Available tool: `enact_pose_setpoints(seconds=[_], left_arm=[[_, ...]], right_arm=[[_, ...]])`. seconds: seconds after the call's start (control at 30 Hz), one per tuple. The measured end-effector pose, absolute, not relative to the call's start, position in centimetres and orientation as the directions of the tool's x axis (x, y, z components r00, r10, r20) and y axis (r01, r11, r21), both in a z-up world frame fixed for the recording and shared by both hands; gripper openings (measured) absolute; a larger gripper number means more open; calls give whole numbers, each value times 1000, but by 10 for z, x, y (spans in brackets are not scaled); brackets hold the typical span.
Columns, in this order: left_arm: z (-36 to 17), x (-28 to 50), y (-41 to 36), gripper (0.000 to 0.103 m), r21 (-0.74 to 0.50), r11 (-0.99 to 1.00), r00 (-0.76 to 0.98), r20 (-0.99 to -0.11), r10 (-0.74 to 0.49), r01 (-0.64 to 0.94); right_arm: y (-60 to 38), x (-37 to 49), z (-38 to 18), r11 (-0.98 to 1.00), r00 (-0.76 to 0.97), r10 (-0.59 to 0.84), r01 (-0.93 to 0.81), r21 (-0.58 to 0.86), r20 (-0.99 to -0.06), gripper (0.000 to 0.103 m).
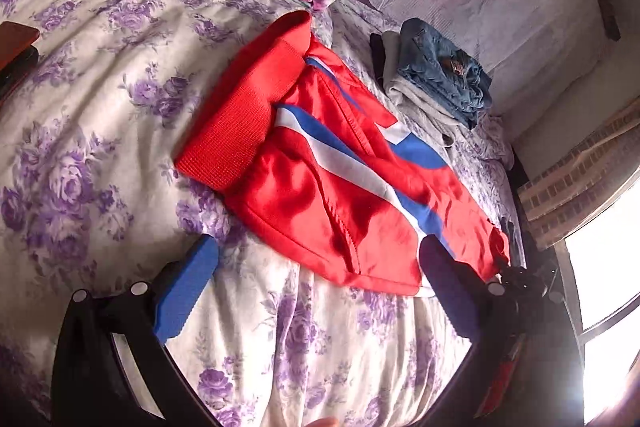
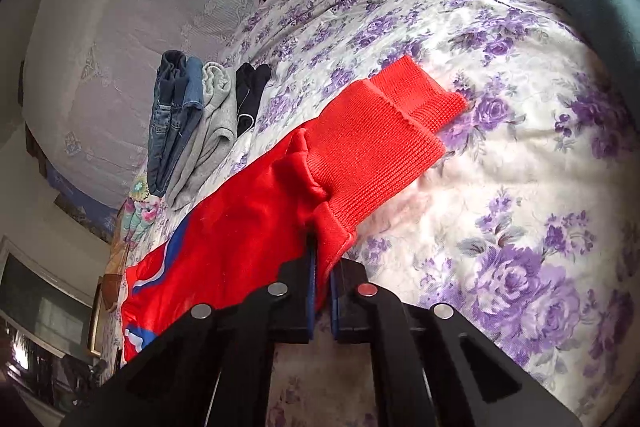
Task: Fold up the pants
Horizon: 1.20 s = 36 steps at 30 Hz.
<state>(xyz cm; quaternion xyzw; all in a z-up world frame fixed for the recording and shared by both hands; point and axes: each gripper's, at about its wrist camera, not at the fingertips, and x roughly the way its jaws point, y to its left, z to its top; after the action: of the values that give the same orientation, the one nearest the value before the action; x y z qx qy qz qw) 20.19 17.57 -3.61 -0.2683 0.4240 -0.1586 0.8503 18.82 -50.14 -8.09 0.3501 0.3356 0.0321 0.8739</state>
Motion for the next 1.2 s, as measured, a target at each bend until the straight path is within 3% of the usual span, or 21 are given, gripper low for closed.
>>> enact_pose_setpoints(seconds=[0.2, 0.23, 0.27, 0.3, 0.33, 0.43, 0.7, 0.87, 0.97, 1.0, 1.07, 1.1, 1.2], left_arm=[[-42, 228, 166, 97, -597, 802, 633, -623, -459, -5], [-40, 229, 164, 91, -584, 811, 644, -625, -441, -11], [-39, 229, 163, 79, -571, 821, 658, -628, -416, -25], [-40, 229, 164, 42, -553, 832, 667, -636, -388, -43], [-42, 231, 167, 20, -553, 832, 660, -642, -390, -47], [-49, 234, 181, 15, -621, 780, 639, -628, -444, -68], [-2, 206, 207, 14, -665, 747, 673, -548, -497, 10], [-36, 199, 209, 15, -599, 800, 591, -658, -466, -35], [-51, 188, 219, 17, -628, 777, 584, -642, -497, -29], [-49, 184, 223, 20, -639, 768, 586, -633, -505, -29], [-39, 171, 233, 39, -630, 776, 624, -623, -471, -42], [-31, 163, 238, 53, -593, 803, 657, -630, -415, -61], [-13, 149, 243, 58, -489, 866, 726, -633, -270, -103]], right_arm=[[-505, 189, -87, 725, 775, 316, 175, 666, -547, 5], [-505, 188, -87, 725, 777, 316, 174, 667, -545, 5], [-505, 187, -86, 728, 778, 311, 175, 663, -546, 5], [-504, 186, -84, 734, 780, 302, 178, 656, -549, 4], [-504, 184, -82, 739, 782, 294, 179, 650, -549, 4], [-501, 172, -71, 762, 791, 273, 170, 625, -548, 4], [-487, 98, -28, 800, 788, 310, 86, 594, -532, 4], [-478, 71, -69, 852, 671, 283, 152, 501, -686, 10], [-487, 55, -74, 823, 674, 302, 174, 542, -674, 18], [-493, 48, -67, 823, 693, 269, 195, 533, -669, 23], [-504, 33, -44, 845, 741, 137, 259, 468, -657, 42], [-507, 27, -34, 859, 754, 73, 284, 425, -652, 42], [-503, 19, -9, 895, 799, -89, 326, 304, -594, 42]])
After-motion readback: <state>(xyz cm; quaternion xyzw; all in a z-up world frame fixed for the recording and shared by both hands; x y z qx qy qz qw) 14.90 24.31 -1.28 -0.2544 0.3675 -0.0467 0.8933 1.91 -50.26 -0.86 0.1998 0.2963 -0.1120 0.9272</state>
